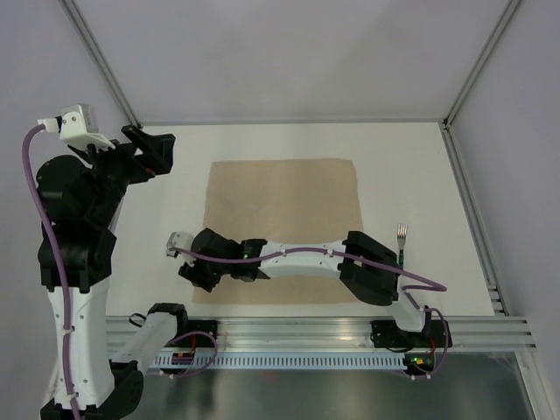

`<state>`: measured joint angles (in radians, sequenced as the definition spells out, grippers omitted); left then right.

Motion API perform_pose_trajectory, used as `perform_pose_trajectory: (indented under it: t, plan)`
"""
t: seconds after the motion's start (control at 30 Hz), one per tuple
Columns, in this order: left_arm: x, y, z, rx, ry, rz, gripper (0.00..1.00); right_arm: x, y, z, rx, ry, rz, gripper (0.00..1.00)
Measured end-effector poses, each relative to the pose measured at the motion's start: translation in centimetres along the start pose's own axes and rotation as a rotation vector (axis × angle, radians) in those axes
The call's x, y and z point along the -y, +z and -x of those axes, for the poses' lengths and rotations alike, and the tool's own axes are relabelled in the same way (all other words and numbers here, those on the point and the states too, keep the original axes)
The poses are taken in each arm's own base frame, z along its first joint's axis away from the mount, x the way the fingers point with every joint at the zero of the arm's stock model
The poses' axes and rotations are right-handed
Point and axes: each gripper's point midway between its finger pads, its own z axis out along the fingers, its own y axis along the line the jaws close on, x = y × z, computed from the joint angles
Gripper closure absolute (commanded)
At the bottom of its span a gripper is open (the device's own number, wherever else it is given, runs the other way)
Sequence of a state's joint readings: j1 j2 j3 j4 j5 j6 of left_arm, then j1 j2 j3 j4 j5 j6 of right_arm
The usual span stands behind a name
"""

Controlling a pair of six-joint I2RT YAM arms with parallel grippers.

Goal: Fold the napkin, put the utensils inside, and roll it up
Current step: Fold the napkin at the center of the board.

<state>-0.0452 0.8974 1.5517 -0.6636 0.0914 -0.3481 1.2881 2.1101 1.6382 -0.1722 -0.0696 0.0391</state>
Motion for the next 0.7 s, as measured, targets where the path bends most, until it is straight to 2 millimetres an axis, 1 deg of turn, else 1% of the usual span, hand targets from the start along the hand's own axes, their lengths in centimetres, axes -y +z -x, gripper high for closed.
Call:
perform_pose_trajectory:
  t: [0.07,0.2,0.27,0.37,0.63,0.7]
  plan:
    - [-0.3,-0.1,-0.2,-0.005,0.002,0.014,0.00,-0.7,1.1,-0.6,-0.012,-0.006,0.010,0.48]
    - [-0.5,-0.5,-0.4,-0.011,0.006,0.028,0.00,-1.4,3.0,-2.4,-0.050,-0.015,0.010,0.50]
    - [-0.8,-0.8,-0.5,-0.012,0.006,0.040,0.00,-1.7,3.7,-3.4,-0.069,-0.019,0.007,0.50]
    - [-0.9,-1.0,-0.5,-0.010,0.006,0.045,0.00,-2.3,4.1,-4.0,-0.082,-0.025,0.004,0.51]
    - [-1.2,-0.9,-1.3,-0.029,0.005,0.058,0.00,-4.8,4.3,-3.3,-0.062,-0.058,0.006,0.52]
    - [-1.4,-0.8,-1.5,-0.034,0.005,0.066,0.00,-5.2,4.3,-3.1,-0.057,-0.063,0.002,0.52]
